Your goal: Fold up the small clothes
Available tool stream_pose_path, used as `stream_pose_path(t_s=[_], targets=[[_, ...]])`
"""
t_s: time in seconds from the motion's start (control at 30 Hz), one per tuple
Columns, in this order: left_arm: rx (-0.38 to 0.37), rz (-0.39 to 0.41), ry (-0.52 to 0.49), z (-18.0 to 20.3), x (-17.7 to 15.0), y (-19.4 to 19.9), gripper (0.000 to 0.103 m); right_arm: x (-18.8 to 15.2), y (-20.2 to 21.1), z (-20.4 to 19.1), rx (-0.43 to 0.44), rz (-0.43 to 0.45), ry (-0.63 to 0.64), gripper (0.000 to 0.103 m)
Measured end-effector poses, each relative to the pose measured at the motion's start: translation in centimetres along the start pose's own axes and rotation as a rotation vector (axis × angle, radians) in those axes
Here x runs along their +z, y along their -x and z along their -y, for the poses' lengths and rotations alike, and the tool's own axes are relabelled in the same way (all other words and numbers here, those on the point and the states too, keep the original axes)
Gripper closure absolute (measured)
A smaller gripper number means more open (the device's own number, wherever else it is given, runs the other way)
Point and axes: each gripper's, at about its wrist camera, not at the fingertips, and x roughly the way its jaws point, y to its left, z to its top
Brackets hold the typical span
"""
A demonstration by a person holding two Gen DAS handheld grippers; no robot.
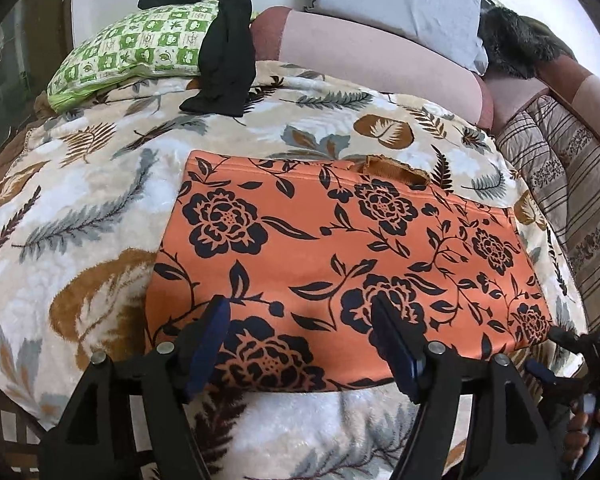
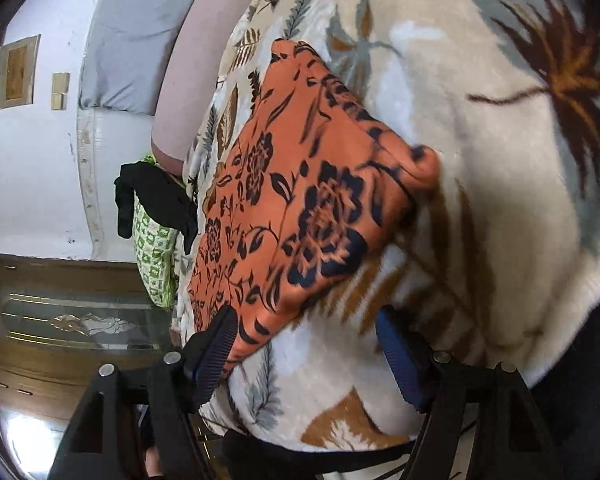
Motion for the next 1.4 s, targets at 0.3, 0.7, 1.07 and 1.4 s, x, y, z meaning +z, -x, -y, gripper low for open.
stream_pose_path(t_s=[0.3, 0.7, 1.07, 1.4], targets=[[-0.001, -0.010, -0.023, 0.8, 0.2, -0.7, 0.029, 2.8, -1.3, 0.5, -0.004, 0.100, -0.060, 0.035], [0.048, -0.112, -0.091, 1.2, 0.0, -6.0, 0.029, 2.7, 0.1, 1.0, -0.127, 0.092, 0.039, 0.073], [0.082, -0.057, -0.175, 2.6, 0.4, -7.8, 0.020, 12.8, -1.6, -3.2, -0.109, -0.012, 0.253, 0.028], [0.066, -0.051, -0.188, 2.3, 0.4, -8.1, 0.017, 14.8, -3.9, -1.6, -0.217, -0.021, 0.230, 0.092]])
